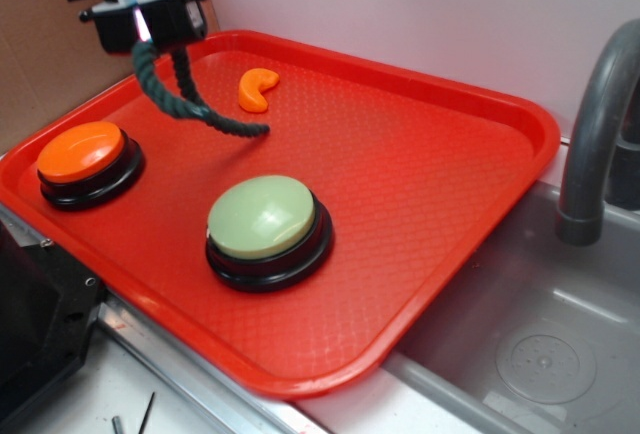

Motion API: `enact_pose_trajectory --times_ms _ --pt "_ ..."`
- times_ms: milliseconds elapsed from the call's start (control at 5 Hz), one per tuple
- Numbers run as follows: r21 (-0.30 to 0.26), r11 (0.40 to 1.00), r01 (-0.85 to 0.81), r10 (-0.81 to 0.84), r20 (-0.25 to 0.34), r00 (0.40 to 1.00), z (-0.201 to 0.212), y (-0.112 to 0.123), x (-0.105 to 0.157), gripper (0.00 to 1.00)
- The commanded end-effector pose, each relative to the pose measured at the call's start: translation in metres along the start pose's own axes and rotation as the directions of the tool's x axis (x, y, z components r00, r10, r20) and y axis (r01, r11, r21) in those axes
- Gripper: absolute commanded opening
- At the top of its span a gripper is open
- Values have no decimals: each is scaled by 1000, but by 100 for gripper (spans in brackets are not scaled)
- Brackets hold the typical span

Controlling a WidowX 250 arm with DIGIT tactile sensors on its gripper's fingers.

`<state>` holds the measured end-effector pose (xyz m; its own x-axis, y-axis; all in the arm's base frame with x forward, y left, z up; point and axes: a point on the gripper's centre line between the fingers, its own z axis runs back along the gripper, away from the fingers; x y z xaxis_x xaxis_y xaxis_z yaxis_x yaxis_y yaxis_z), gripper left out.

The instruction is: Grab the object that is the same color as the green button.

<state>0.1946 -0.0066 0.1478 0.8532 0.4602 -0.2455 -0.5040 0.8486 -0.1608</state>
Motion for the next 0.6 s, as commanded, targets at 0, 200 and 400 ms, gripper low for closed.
enact_pose_trajectory --times_ms 0,200,400 --pt "2 925 380 -378 97 921 58 6 -14 0" --pt "51 899 434 -437 154 886 62 2 -21 0" --pt "69 893 444 -450 156 880 61 -2 -18 0"
